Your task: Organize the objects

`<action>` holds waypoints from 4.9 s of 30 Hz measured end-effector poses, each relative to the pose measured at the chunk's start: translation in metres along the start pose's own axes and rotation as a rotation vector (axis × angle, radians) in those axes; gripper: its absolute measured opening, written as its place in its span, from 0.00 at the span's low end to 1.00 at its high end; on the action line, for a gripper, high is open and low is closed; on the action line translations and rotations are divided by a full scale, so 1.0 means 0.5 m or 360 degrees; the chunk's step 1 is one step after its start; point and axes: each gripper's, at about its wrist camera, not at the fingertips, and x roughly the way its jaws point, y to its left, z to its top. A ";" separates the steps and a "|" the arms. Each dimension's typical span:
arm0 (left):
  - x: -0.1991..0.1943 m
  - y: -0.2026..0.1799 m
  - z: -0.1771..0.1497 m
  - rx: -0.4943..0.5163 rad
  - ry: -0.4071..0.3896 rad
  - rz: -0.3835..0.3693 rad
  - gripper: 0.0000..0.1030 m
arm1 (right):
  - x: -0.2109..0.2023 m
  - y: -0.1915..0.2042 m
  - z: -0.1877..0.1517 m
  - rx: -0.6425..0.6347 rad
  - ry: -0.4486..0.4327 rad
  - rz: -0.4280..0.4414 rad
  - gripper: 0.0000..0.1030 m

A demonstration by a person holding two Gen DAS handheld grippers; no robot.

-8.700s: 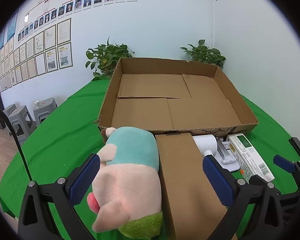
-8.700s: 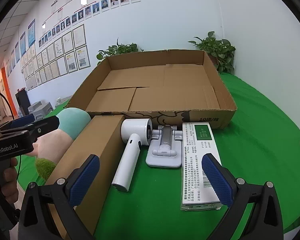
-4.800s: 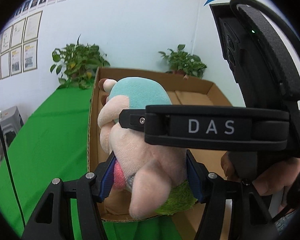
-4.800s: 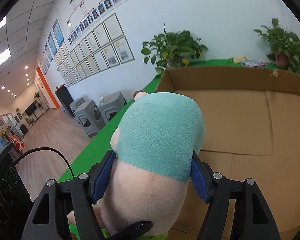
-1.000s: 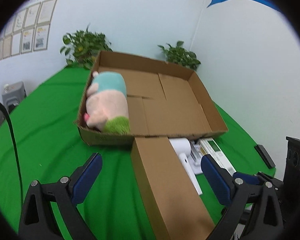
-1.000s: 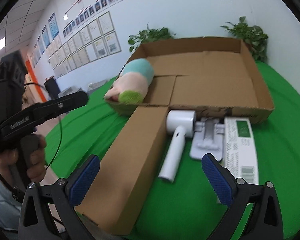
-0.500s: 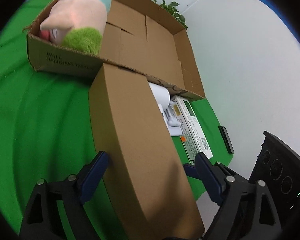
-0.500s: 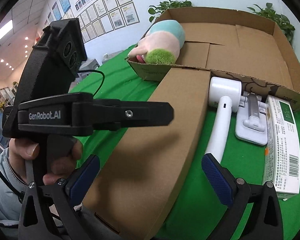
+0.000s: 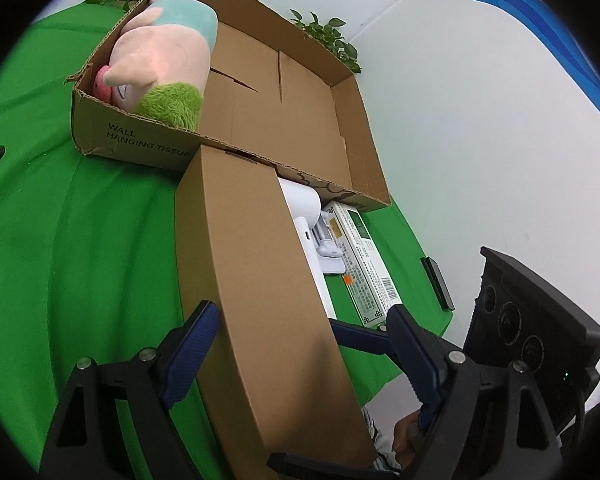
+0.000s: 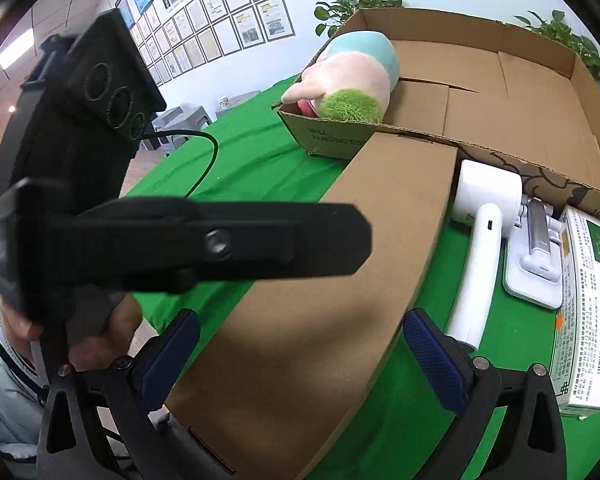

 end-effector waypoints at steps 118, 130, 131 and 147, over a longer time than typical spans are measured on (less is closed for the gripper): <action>-0.091 0.043 -0.064 -0.0245 -0.0030 0.0149 0.58 | -0.082 0.039 -0.050 0.0357 -0.0008 0.0135 0.90; -0.037 0.022 -0.061 -0.0226 -0.0021 0.0221 0.56 | -0.067 0.016 -0.046 0.0396 -0.0007 0.0231 0.94; -0.039 0.021 -0.062 -0.0222 -0.0024 0.0230 0.56 | -0.064 0.014 -0.043 0.0394 -0.0009 0.0238 0.95; -0.011 -0.012 -0.058 -0.0193 0.0047 0.0163 0.49 | -0.072 -0.041 -0.049 0.0439 0.0027 0.0273 0.98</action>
